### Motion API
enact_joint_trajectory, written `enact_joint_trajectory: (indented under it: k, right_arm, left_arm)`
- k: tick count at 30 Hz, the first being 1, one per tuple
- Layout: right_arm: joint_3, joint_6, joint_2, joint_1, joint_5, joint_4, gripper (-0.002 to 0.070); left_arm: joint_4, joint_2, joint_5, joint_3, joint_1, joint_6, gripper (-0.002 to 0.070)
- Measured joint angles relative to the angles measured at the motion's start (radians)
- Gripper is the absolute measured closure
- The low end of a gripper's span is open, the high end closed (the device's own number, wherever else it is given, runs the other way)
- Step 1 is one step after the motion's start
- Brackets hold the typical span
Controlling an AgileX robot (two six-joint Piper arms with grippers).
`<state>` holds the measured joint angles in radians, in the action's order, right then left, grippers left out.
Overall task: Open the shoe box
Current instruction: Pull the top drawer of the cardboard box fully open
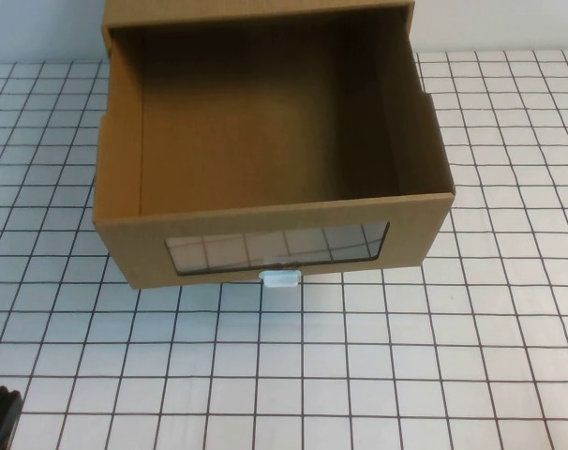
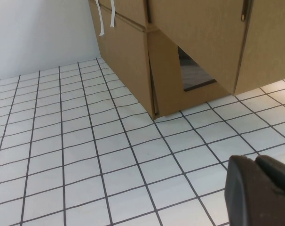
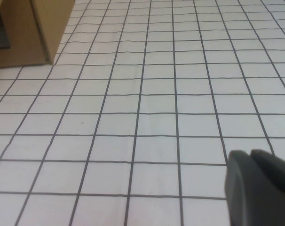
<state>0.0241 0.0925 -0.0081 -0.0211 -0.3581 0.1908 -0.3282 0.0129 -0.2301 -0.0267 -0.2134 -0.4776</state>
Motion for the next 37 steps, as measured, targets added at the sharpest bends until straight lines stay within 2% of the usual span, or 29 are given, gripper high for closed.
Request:
enact_joint_trajectory:
  k: [16,19,23,29,37]
  right_arm:
    - [0.000,0.000,0.000,0.000,-0.002,0.000,0.0689]
    - [0.000,0.002,0.000,0.000,-0.002,0.000,0.0689]
    - [0.000,0.002,0.000,0.000,-0.002,0.000,0.0689]
    - [0.000,0.002,0.000,0.000,-0.002,0.002,0.0689]
    - [0.000,0.002,0.000,0.000,-0.002,0.002,0.0689]
  left_arm:
    - [0.030,0.000,0.000,0.000,0.000,0.003,0.0677]
    - [0.186,0.000,0.018,0.000,0.005,0.135,0.0677]
    - [0.391,0.000,0.010,0.000,0.067,0.363,0.0677]
    - [0.426,0.000,-0.149,0.000,0.101,0.431,0.0677]
    - [0.426,0.000,-0.163,0.000,0.101,0.444,0.0677]
